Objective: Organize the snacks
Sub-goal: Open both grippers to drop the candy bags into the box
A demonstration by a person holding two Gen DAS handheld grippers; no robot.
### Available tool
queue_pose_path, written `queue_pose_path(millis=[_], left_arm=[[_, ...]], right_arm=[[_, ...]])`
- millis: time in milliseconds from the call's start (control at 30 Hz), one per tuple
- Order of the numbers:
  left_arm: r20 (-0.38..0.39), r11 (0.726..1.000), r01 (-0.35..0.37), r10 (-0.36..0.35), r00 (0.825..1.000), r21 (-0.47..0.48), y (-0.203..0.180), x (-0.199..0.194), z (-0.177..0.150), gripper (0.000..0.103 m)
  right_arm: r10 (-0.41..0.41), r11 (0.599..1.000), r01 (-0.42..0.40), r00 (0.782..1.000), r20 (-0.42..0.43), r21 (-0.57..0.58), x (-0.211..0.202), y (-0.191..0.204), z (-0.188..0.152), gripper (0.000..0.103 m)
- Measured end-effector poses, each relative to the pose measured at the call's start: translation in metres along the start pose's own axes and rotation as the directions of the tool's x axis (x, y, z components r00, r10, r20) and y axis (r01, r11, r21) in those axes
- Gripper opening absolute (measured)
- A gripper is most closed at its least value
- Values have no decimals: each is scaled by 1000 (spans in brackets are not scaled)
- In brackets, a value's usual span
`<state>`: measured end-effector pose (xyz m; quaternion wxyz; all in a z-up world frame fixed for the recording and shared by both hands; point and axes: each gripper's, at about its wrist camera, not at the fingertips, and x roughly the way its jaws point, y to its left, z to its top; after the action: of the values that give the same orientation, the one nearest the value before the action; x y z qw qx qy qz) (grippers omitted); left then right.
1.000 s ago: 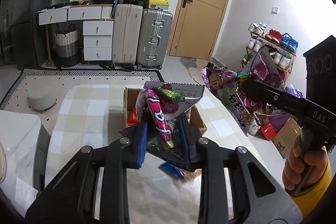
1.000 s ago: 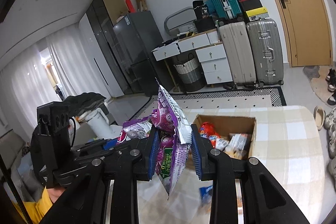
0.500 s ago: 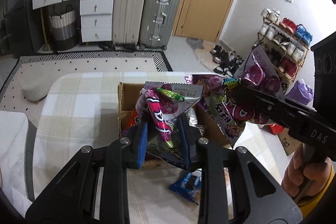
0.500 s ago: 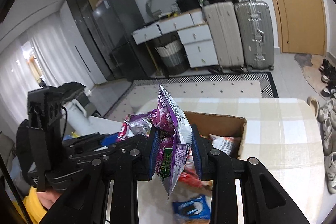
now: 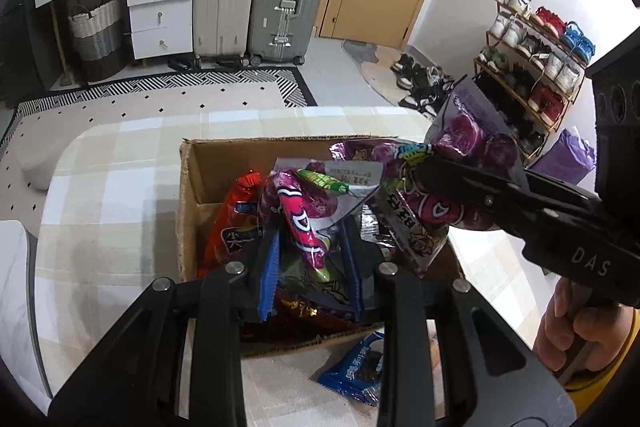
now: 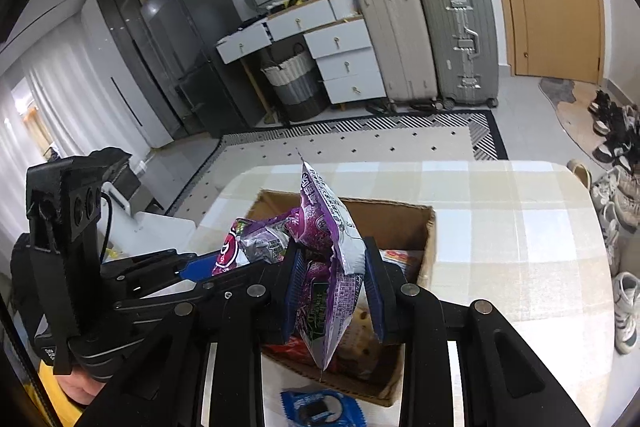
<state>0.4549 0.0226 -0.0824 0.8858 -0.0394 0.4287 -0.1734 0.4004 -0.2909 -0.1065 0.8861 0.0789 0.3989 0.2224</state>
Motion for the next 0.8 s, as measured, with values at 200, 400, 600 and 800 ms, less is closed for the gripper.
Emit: queue_pose_path(millis=[200, 400, 600, 800], left_arm=[[-3, 1000, -4, 3, 1000, -10, 5, 18, 6, 24], [20, 999, -6, 7, 1000, -39, 12, 7, 4, 25], [62, 999, -24, 26, 998, -39, 7, -23, -11, 34], [92, 998, -54, 58, 994, -41, 7, -50, -30, 40]], right_arm=[[-29, 1000, 29, 999, -16, -8, 7, -3, 0, 29], [-31, 1000, 31, 999, -12, -2, 7, -7, 1, 29], [-43, 999, 42, 999, -31, -18, 12, 0, 3, 29], [-66, 997, 63, 997, -48, -49, 19, 9, 7, 29]])
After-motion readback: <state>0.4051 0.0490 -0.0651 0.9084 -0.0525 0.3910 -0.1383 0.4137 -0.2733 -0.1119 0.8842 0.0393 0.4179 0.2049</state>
